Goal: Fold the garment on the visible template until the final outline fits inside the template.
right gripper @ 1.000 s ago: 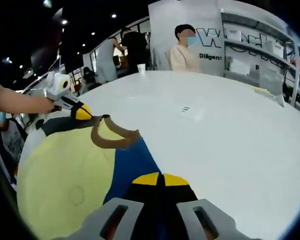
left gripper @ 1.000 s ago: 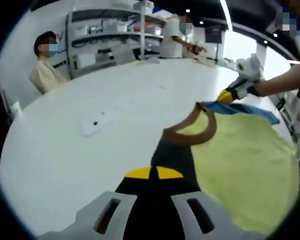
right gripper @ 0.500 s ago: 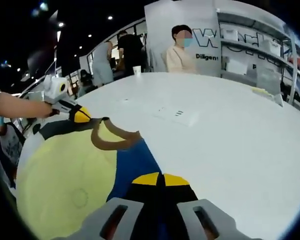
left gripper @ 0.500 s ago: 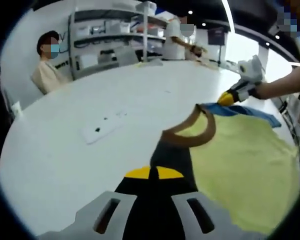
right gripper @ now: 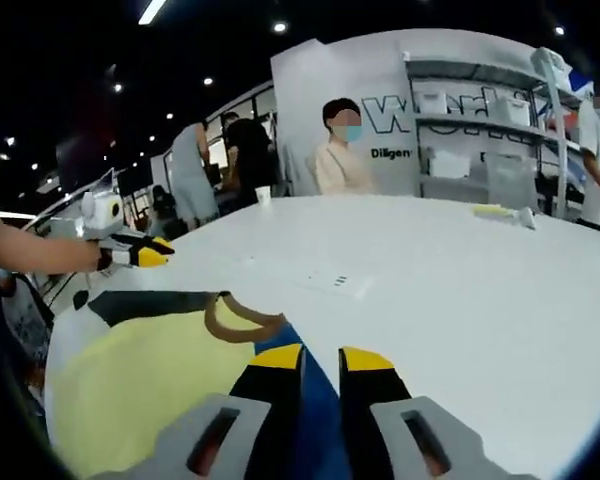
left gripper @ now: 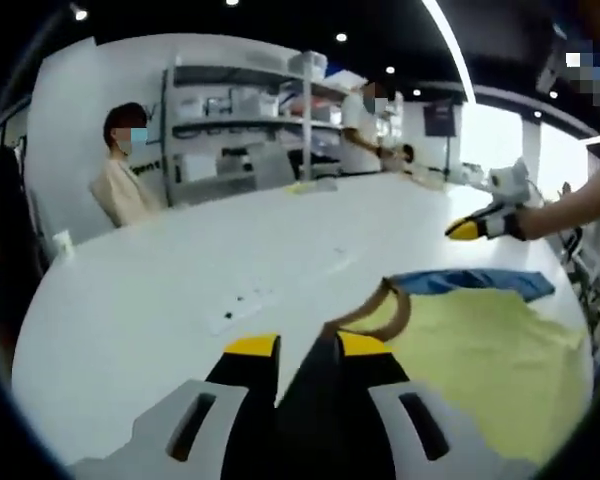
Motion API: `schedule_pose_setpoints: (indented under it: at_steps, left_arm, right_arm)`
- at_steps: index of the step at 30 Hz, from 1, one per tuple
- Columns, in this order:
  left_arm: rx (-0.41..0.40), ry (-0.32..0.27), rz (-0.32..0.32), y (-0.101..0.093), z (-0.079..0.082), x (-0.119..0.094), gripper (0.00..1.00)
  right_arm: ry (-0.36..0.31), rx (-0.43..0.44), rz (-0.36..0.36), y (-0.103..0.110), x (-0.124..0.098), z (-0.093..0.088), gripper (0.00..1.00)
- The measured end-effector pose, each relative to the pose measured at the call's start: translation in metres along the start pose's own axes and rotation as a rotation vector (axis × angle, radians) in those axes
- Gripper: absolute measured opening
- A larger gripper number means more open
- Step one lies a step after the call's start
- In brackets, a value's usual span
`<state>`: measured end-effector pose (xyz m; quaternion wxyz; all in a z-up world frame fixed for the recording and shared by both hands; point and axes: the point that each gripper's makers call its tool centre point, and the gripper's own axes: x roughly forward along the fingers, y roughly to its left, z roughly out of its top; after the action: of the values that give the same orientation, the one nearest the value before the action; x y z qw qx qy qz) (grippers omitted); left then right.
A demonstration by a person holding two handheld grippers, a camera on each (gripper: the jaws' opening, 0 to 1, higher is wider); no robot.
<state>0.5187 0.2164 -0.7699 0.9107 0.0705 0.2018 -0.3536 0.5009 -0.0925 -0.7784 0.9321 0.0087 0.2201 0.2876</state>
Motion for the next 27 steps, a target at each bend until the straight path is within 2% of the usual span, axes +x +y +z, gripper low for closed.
schedule_pose_setpoints:
  at_steps: [2,5,7,8,9,13,14,20,22,23,27]
  left_arm:
    - [0.019,0.018,-0.002,-0.008,-0.003,-0.011,0.21]
    - [0.012,0.022,-0.003,-0.009,-0.008,-0.027,0.22]
    - [0.006,0.02,0.005,-0.004,-0.012,-0.035,0.22]
    - [0.006,0.02,0.008,-0.015,-0.012,-0.041,0.22]
    - [0.006,0.019,0.014,-0.017,-0.013,-0.046,0.22]
    - [-0.008,0.027,0.047,-0.012,-0.02,-0.068,0.22]
    - [-0.014,0.04,0.077,-0.001,-0.027,-0.081,0.21]
    - [-0.071,0.078,0.18,0.019,-0.054,-0.121,0.21]
    - [-0.068,0.102,0.209,0.026,-0.066,-0.131,0.21]
    - [-0.082,0.126,0.243,0.033,-0.079,-0.142,0.21]
    - [-0.102,0.173,0.292,0.031,-0.103,-0.161,0.21]
  right_arm:
    - [-0.005,0.0,0.004,0.003,-0.012,0.002,0.08]
    - [-0.011,0.008,0.008,0.013,-0.027,0.003,0.09]
    - [-0.009,0.012,0.012,0.015,-0.036,0.0,0.09]
    - [-0.007,0.01,0.008,0.017,-0.042,-0.003,0.09]
    - [-0.005,0.011,0.004,0.021,-0.048,-0.007,0.09]
    - [-0.003,0.015,-0.01,0.023,-0.065,-0.016,0.09]
    - [0.001,0.015,-0.015,0.024,-0.069,-0.018,0.09]
    - [0.016,0.042,-0.05,0.029,-0.102,-0.039,0.1]
    - [0.024,0.06,-0.074,0.024,-0.116,-0.049,0.1]
    - [0.027,0.067,-0.086,0.023,-0.121,-0.053,0.1]
    - [0.039,0.094,-0.138,0.021,-0.143,-0.069,0.11]
